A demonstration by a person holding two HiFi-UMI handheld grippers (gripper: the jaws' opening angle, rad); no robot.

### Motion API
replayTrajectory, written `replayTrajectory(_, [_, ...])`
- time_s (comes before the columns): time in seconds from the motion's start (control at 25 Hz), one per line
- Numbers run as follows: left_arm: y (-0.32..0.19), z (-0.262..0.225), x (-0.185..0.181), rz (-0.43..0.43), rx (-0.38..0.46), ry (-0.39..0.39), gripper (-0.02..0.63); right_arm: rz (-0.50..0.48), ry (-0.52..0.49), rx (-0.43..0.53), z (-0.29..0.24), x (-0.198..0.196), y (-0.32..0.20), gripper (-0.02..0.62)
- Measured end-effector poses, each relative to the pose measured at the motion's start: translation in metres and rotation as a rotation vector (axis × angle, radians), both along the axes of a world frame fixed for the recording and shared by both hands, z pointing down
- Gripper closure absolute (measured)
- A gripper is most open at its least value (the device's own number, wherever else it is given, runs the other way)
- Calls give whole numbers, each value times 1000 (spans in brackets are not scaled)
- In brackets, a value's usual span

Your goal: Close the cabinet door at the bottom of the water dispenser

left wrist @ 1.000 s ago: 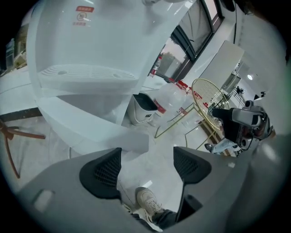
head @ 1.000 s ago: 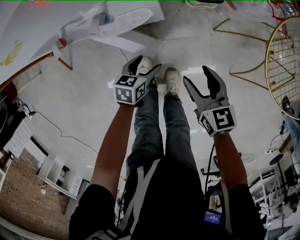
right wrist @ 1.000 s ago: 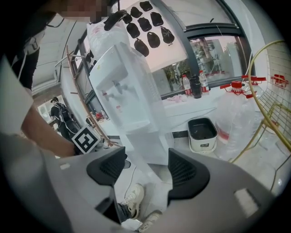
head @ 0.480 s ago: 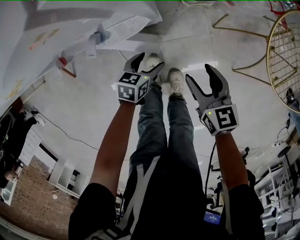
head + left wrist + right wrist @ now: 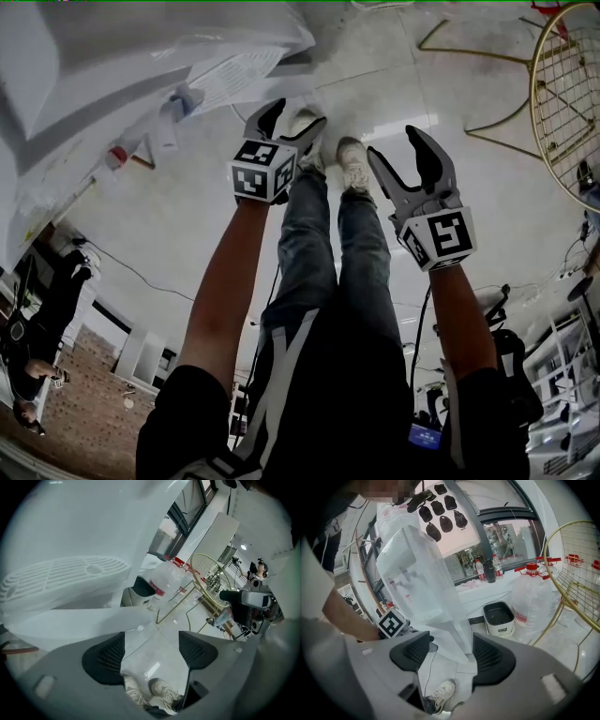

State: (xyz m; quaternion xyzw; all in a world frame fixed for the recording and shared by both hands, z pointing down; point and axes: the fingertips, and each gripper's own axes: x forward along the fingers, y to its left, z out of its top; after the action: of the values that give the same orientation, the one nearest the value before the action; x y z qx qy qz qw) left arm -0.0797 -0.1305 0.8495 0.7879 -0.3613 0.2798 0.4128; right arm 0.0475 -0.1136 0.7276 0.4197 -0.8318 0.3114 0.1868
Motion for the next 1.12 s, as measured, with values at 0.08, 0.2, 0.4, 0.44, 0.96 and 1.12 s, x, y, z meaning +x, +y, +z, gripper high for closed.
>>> replayTrajectory(0.08, [-6, 1, 1, 6, 3, -3, 236, 7, 3, 6, 0, 3, -4, 307])
replayTrajectory(0.2, [-14, 3, 4, 20, 4, -6, 235, 26, 6, 10, -1, 7, -11, 308])
replayTrajectory(0.4, [-23, 10, 12, 52, -5, -8, 235, 60, 2, 6, -2, 14, -19, 308])
replayTrajectory(0.44, [-25, 11, 14, 58, -7, -8, 235, 64, -1, 5, -3, 14, -20, 308])
replayTrajectory(0.96, [-53, 19, 31, 87, -10, -25, 233, 108, 1, -13, 2, 35, -36, 310])
replayTrajectory(1.12, [-62, 22, 32, 85, 0, -33, 233, 127, -5, -15, 0, 36, -42, 311])
